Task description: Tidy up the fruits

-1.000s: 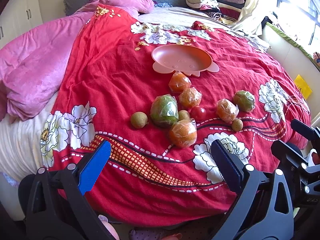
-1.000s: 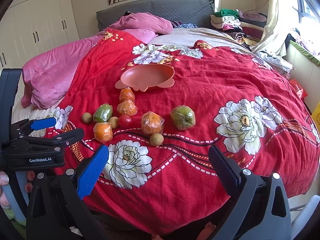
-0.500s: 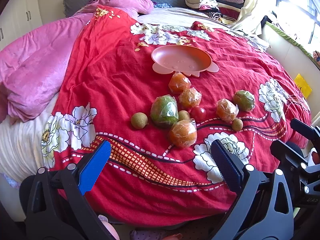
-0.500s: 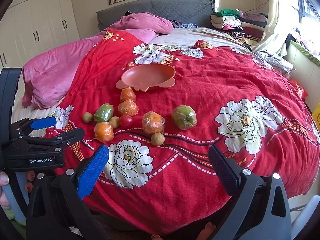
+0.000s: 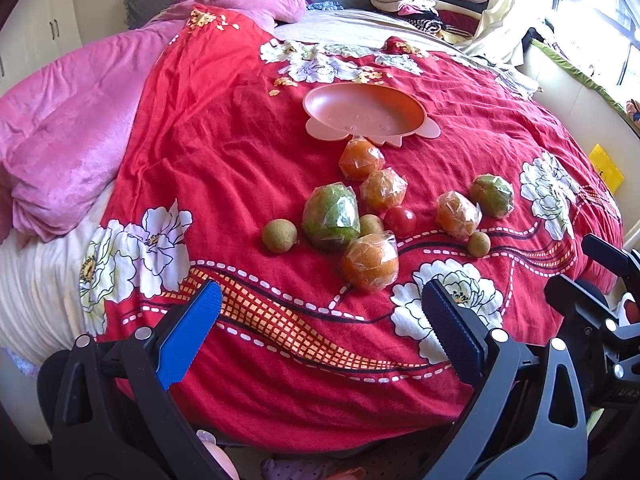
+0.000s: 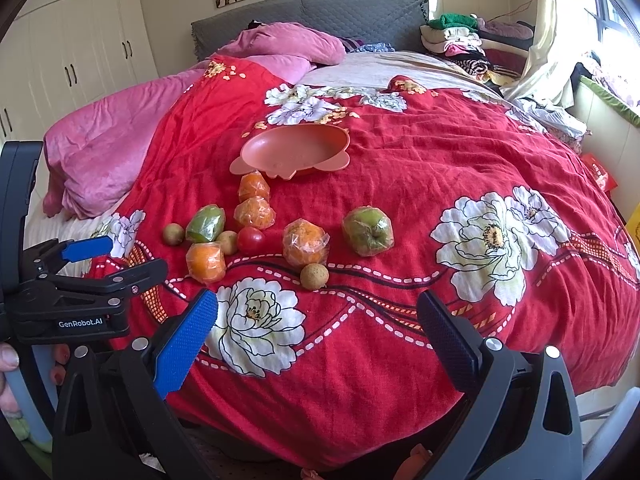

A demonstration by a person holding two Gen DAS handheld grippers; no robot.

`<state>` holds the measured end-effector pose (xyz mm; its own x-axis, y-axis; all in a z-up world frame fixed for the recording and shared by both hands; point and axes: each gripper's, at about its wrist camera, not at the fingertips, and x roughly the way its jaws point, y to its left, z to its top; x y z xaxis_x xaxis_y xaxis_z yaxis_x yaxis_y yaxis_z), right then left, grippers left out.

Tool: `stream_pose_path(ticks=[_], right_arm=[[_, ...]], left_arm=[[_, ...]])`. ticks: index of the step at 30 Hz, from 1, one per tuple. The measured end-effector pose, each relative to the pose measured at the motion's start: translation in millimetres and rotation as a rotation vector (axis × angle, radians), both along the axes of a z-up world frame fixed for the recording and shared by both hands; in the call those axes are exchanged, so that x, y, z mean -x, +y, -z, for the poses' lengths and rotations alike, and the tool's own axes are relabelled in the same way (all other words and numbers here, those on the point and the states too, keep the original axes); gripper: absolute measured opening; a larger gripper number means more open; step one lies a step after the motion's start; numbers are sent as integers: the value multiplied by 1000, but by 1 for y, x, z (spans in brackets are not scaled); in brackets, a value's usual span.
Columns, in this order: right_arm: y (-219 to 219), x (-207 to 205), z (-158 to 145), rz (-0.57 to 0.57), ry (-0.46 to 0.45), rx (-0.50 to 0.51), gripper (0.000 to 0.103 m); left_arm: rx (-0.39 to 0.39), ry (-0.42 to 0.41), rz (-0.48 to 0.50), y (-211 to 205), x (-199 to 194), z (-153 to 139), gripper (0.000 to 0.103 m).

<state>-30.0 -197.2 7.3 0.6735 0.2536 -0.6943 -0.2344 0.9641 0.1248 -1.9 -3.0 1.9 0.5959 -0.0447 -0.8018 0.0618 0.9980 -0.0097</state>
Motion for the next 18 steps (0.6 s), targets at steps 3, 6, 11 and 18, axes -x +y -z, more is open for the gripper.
stream_pose_path(ticks=[3,6,11,18], right_arm=[[0,-3,2,1,9,-3,99],[1,-6,5,-3,18,0,99],[4,-17,10,-33,37,5,99],[11,-48,17,-119,95,3,99]], left_arm=[[7,11,-14,8,-4,3,94],[16,20,-19,14,-7,6,94],[27,68,1,15,-10,16,94],[88,92,49,10,-13,24,94]])
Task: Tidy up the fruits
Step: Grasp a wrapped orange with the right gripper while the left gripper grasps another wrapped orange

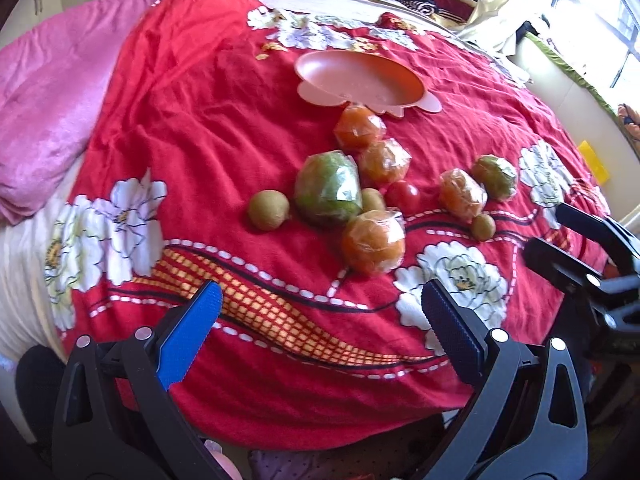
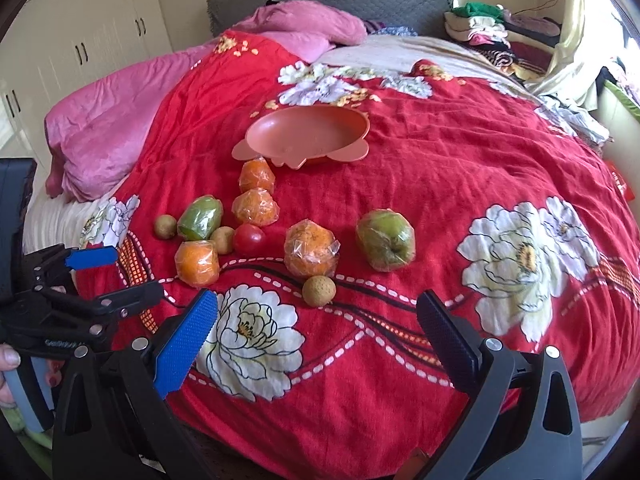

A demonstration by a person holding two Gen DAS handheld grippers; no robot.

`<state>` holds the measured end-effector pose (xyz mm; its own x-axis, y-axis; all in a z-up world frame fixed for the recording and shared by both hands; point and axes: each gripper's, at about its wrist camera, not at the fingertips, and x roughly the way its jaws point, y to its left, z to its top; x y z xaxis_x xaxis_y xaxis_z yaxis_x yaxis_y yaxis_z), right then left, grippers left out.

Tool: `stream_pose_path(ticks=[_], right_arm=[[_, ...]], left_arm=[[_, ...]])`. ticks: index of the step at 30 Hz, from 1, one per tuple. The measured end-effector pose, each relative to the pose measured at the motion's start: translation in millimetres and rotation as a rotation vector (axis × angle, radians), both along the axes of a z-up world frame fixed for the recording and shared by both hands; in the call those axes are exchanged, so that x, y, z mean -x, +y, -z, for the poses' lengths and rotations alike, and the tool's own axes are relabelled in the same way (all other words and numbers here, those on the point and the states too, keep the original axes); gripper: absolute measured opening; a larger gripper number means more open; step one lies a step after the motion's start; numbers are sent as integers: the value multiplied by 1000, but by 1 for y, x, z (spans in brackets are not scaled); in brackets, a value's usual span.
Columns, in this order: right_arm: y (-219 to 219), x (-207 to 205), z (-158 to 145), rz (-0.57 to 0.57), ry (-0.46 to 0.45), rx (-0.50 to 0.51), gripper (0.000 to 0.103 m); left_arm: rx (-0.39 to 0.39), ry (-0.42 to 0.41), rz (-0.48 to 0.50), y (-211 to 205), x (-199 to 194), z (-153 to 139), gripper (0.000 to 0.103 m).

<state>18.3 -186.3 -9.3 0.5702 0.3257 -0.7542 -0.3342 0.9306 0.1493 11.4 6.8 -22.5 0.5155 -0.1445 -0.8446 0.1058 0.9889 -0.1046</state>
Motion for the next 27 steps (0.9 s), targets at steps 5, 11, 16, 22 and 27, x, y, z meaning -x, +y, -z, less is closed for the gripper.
stream_pose_path(ticks=[5,11,16,22,27], right_arm=[[7,-19,6,-50,32,10,99],[15,-33,6,-101,37,9,89],[21,-43,12,-137,58,29,64],[26,-54,20,-169,74,53,44],[24,-64,32,-173,112,62,40]], left_arm=[[13,5,21,-4,-5,0,94],[26,13,53,-10,-11,1,85],[32,24,92,-18,-17,3,73],[40,37,134,-27,-23,6,57],[29,61,142,-30,-31,15,51]])
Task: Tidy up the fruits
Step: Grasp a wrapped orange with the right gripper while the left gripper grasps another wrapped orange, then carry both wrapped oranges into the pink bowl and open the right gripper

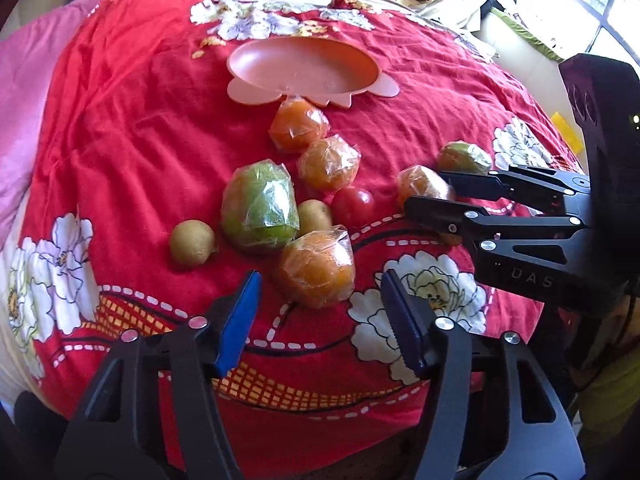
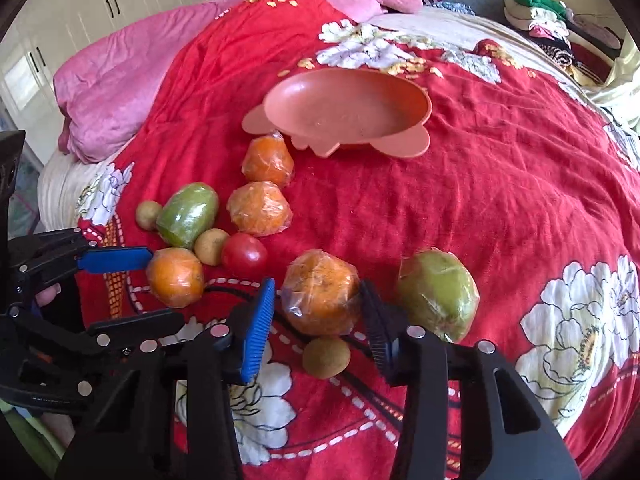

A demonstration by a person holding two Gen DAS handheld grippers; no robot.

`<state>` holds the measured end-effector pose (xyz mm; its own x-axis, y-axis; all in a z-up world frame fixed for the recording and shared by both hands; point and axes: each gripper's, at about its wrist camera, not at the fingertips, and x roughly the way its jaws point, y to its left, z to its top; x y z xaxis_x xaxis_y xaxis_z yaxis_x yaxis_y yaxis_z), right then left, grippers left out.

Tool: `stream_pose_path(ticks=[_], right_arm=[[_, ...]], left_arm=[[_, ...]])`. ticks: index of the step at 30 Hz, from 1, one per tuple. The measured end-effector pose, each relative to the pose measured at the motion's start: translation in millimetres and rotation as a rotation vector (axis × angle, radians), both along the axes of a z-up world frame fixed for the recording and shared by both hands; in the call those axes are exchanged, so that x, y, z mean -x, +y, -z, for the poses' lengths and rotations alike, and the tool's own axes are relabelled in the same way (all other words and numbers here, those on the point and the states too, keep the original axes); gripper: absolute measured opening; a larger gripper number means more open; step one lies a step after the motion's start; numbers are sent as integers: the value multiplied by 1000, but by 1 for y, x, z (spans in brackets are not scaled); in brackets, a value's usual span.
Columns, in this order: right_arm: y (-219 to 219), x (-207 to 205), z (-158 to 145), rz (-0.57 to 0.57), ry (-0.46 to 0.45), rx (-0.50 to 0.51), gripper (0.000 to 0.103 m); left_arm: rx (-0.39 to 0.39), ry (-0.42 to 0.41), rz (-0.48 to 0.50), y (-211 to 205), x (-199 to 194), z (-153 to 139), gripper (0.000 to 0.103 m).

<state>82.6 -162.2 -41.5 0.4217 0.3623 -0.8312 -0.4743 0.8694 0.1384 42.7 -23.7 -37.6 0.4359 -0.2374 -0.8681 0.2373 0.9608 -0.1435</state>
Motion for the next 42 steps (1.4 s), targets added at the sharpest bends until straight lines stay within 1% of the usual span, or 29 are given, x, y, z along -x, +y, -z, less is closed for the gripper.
stream_pose_path(ticks=[4,6,9,18,22,29,35,42], right_arm=[[0,-2,5,-4,7,-9,40],[0,-3,6,-8,9,-13,40],[-1,-4,6,-7,8,-25,39],[-9,3,-12,18,-31,-85,39],[-14,4,-27,44,-66,-118,39],[-28,5,-47,84,-118,-158,39],[-39,0,-52,109,-124,-179,39],[-43,-4,-54,116,-132,-191,39]], left_arm=[[-12,5,6,-1,-3,5,45],[-21,3,11,-3,-5,6,44],[-20,10,5,-2,-9,8,37],[-25,5,24,-4,-13,11,34],[12,-5,37,-1,-13,1,33],[23,-29,57,-4,-16,-20,32],[25,-64,59,-6,-26,-40,32],[28,-70,54,-5,-46,-47,32]])
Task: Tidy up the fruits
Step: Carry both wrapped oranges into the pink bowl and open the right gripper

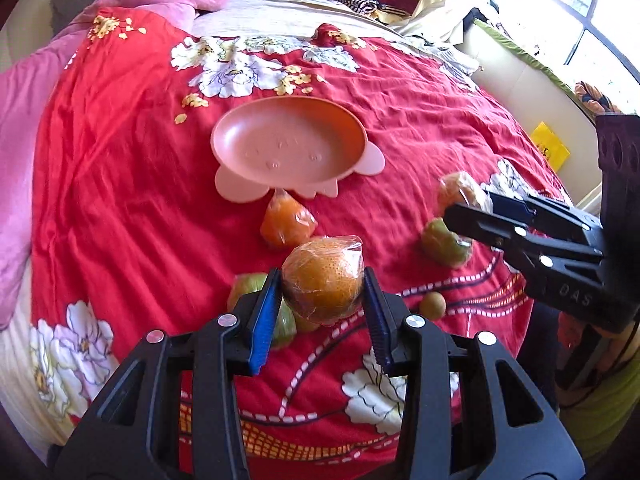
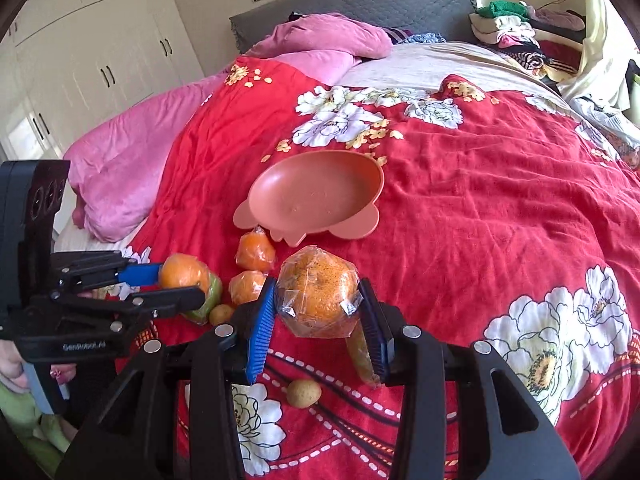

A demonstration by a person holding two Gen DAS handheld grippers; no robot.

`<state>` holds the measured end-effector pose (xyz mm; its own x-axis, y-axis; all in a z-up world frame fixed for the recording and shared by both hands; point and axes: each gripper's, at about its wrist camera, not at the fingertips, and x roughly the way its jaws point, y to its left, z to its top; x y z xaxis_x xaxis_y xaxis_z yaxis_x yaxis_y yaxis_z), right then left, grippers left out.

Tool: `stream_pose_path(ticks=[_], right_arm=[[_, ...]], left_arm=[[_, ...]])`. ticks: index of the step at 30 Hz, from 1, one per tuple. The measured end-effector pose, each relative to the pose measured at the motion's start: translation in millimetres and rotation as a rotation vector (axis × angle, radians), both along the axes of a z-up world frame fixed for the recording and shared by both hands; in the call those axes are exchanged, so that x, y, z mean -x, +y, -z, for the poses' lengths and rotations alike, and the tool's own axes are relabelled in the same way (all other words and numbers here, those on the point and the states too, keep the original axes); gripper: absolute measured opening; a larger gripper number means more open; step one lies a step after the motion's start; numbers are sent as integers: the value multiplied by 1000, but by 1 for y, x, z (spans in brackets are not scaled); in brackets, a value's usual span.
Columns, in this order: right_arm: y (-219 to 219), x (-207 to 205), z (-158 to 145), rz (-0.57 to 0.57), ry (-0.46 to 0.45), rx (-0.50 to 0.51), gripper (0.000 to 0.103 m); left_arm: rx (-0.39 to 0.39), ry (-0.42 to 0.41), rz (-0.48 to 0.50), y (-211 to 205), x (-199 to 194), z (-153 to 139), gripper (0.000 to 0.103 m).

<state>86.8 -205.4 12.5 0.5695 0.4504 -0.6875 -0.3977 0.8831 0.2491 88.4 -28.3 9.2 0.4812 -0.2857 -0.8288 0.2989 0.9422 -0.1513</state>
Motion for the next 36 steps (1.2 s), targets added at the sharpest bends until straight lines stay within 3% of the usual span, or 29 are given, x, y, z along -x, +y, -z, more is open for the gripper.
stream_pose_path(ticks=[23,36], right_arm=[[-15,-39,-7,41,-8,-38,39],[4,-73,-18,2,-24,-24,39]], left_arm=[[-7,-34,-3,-1,-58,-18,32],[-38,9,-13,4,-99,3,32]])
